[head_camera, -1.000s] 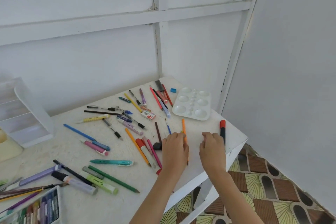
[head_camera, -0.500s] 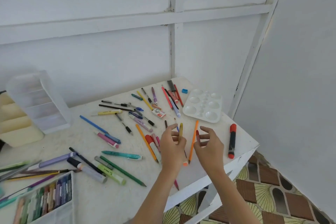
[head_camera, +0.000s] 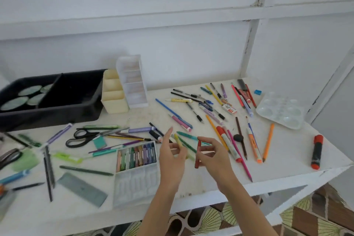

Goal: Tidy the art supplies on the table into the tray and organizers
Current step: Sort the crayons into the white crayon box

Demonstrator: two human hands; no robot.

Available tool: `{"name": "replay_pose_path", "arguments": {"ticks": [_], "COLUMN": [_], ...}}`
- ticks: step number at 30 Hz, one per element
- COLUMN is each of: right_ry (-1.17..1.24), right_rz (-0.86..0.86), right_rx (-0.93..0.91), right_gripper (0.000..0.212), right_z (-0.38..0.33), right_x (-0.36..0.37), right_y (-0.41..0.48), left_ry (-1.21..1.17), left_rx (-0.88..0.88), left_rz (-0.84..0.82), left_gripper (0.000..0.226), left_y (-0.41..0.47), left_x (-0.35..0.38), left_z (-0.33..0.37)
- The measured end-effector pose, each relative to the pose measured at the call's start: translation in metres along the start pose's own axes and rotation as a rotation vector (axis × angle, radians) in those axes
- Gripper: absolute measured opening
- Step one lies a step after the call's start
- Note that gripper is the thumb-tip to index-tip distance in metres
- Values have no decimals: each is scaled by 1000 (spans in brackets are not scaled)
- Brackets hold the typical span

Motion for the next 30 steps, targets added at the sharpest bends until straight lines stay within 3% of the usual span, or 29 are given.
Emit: {"name": "replay_pose_path", "arguments": {"ticks": [9,18,23,30], "right_ry": [-67,-339,-417,-465], "right_rz": [-48,-15,-18,54], "right_rx": [-186,-338,-306,-249], "right_gripper": [36,42,44,23], "right_z": [-7,-3,5,8], "right_x": [80,100,107,112], "right_y": [-44,-51,-45,-40], "left_ry": [6,32,103,143], "left_rx": [-38,-42,-3,4], "left_rz": [126,-15,-38,-61], "left_gripper": [44,44,45,47], "left_y": [-23,-32,-30,-25], "left_x": [-111,-132,-134,-136], "left_z": [-1,-7,-9,-10]}}
Point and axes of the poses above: each hand's wrist, its own y-axis towards the middle knuckle, its own x-axis out of the palm, z = x × y, the point moved 4 cm from there along y, towards the middle knuckle, and after that the axes turned 15 degrees about -y, right-handed, at the moved point
